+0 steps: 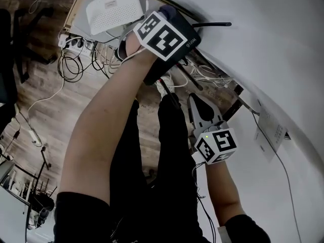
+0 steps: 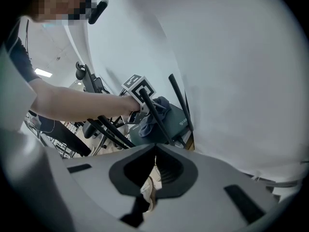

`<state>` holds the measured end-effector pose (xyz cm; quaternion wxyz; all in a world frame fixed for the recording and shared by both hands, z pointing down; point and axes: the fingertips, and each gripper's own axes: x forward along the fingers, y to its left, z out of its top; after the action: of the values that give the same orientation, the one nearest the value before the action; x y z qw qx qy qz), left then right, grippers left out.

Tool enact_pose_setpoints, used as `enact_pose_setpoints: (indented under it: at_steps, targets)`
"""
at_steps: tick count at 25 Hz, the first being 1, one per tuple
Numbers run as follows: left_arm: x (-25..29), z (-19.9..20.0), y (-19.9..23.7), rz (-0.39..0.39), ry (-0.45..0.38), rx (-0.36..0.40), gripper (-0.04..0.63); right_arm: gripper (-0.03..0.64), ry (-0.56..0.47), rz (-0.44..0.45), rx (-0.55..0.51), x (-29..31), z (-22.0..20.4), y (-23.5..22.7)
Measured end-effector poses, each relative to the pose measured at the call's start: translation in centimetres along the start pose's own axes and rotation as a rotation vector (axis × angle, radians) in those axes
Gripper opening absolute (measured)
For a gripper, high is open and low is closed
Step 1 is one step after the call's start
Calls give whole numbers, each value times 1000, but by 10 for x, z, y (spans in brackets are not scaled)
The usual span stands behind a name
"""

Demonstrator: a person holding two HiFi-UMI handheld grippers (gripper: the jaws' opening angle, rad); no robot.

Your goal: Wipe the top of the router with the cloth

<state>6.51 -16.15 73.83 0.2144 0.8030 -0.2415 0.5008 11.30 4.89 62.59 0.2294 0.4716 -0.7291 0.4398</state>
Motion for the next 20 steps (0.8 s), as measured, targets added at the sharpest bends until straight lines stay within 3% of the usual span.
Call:
enact_pose_setpoints:
  at_steps: [6, 12, 20]
  targets:
    - [-13, -22, 2, -25, -13, -34, 44, 2, -10, 11, -5, -1, 0, 7]
    - [-27, -52, 6, -67, 4, 21, 44, 2, -13, 14, -11, -5, -1, 10]
    - [-46, -84, 9, -123, 11, -1, 44, 2, -2, 15, -13, -7, -7, 9]
